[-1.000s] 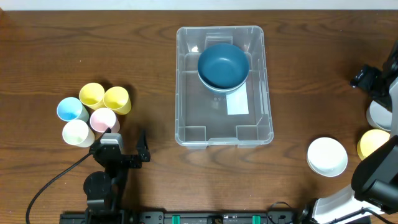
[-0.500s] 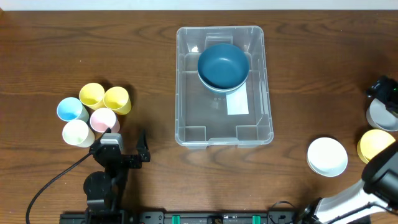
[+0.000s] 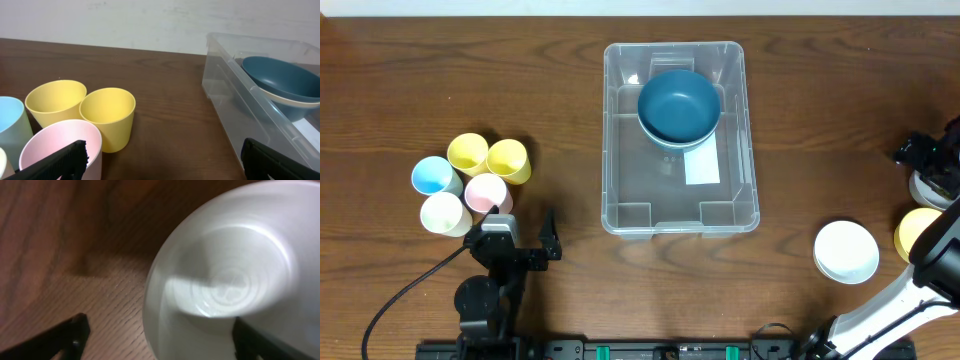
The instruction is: Pack container
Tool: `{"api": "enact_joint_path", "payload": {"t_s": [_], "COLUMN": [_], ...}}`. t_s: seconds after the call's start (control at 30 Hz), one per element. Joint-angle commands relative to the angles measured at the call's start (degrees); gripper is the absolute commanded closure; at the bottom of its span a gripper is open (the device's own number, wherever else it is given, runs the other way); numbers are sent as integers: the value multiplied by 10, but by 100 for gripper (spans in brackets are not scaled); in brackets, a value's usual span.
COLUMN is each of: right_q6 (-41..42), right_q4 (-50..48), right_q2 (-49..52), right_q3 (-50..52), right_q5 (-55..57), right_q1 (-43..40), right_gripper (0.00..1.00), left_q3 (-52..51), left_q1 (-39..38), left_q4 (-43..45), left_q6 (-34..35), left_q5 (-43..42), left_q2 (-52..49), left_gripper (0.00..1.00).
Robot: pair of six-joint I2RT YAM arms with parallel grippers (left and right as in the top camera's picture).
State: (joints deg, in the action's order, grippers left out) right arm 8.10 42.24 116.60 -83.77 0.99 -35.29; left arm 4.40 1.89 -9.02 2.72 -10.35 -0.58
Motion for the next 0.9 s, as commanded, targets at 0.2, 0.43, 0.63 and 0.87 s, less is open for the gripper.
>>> {"api": "enact_joint_path", "payload": {"t_s": [0.2, 0.43, 0.63, 0.87], "right_q6": [0, 0, 0, 2], "right_q4": [-1, -2, -9, 43], "right_q2": [7, 7, 7, -8], "right_q3": [2, 2, -1, -79], "right_q5": [5, 5, 5, -58], "right_q1": [0, 0, 0, 9], "right_gripper": [62, 84, 99, 99], "left_q3": [-14, -14, -14, -14], "left_q1": [4, 4, 4, 4], "left_q4": [-7, -7, -7, -7], "left_q6": [-8, -8, -8, -8], "left_q5": [-6, -6, -6, -6], "left_q2": [3, 3, 3, 3], "left_gripper": [2, 2, 2, 2]}}
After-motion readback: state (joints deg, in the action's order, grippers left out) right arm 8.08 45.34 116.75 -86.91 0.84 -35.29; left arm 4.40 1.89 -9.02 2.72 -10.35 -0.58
